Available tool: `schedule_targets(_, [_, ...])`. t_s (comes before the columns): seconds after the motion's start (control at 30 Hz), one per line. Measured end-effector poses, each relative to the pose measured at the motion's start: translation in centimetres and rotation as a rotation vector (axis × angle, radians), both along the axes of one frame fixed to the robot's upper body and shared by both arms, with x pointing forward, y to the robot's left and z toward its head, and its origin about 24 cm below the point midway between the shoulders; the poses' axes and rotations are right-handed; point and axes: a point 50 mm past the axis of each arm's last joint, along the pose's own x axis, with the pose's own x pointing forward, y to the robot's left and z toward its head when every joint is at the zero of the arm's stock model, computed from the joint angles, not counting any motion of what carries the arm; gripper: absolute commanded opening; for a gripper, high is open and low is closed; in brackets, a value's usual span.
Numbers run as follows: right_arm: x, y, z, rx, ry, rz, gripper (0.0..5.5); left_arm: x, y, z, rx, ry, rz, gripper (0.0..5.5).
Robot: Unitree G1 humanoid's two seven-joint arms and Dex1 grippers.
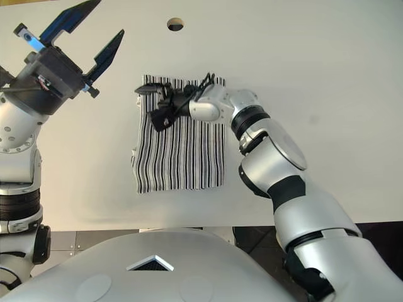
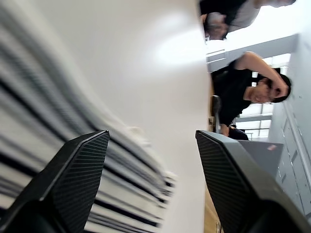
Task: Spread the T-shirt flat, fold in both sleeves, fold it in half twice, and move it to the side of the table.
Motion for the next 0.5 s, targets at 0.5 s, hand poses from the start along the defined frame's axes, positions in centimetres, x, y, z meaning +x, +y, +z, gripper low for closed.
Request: schedule_targets(0.5, [-3.9, -17.3, 3.5, -0.290, 0.432, 0.049, 3.30, -9.2, 6.9, -10.0, 0.494, 0.544, -0.084, 1.95])
